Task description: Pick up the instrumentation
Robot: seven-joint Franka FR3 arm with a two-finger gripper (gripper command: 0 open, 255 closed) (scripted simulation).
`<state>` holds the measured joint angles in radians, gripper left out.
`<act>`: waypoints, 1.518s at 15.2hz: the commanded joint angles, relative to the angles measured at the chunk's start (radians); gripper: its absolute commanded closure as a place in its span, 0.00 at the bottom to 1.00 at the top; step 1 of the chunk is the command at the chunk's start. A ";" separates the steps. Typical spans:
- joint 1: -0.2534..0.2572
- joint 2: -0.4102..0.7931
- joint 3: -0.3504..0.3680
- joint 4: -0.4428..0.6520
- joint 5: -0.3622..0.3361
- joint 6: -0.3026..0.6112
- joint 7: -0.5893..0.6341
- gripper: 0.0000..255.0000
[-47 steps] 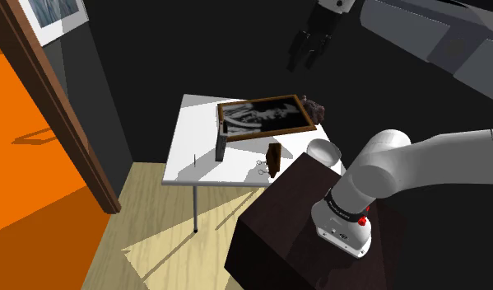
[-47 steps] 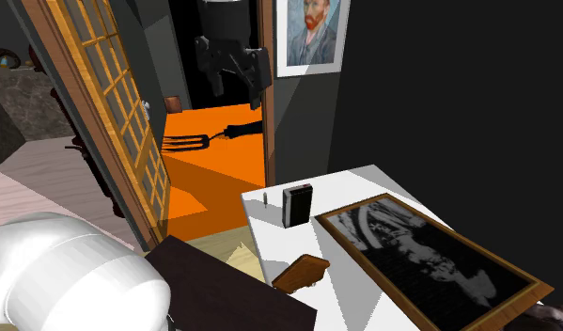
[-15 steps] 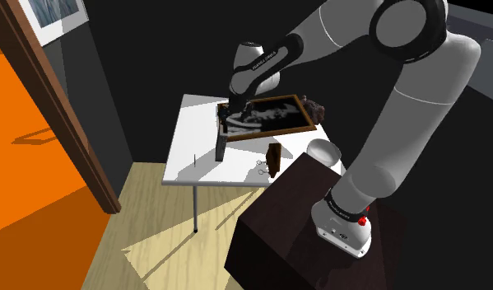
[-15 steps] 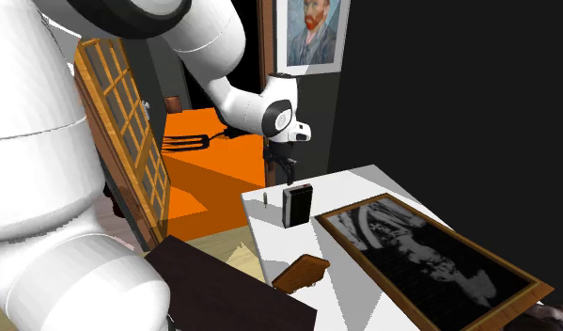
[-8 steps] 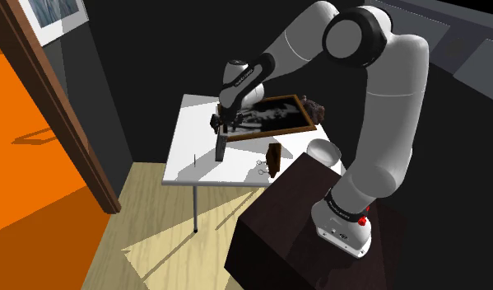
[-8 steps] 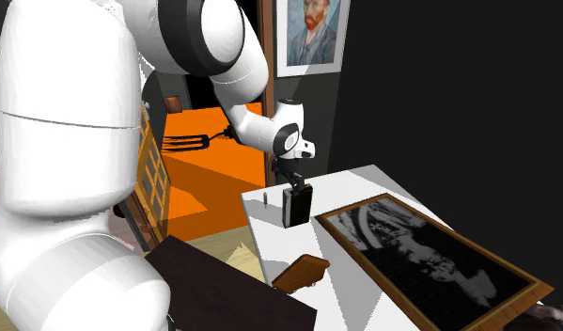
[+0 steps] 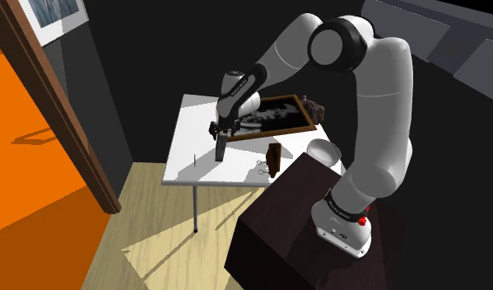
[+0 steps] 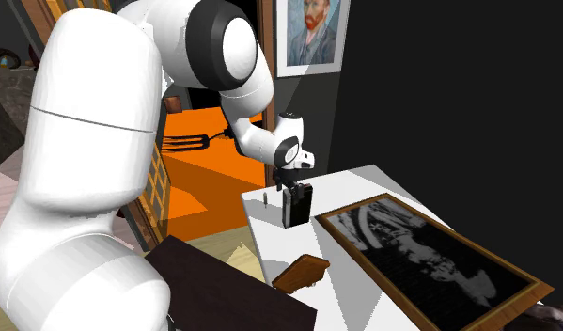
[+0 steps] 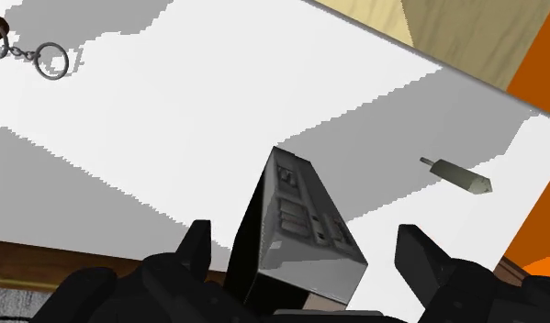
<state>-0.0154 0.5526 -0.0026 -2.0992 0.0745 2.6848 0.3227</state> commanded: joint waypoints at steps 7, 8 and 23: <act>-0.003 0.009 0.001 0.002 0.001 0.008 -0.004 1.00; -0.003 0.010 0.001 0.002 0.001 0.008 -0.004 1.00; 0.003 -0.132 -0.007 -0.022 -0.008 -0.109 0.008 1.00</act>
<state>-0.0127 0.4312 -0.0086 -2.1244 0.0673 2.5882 0.3298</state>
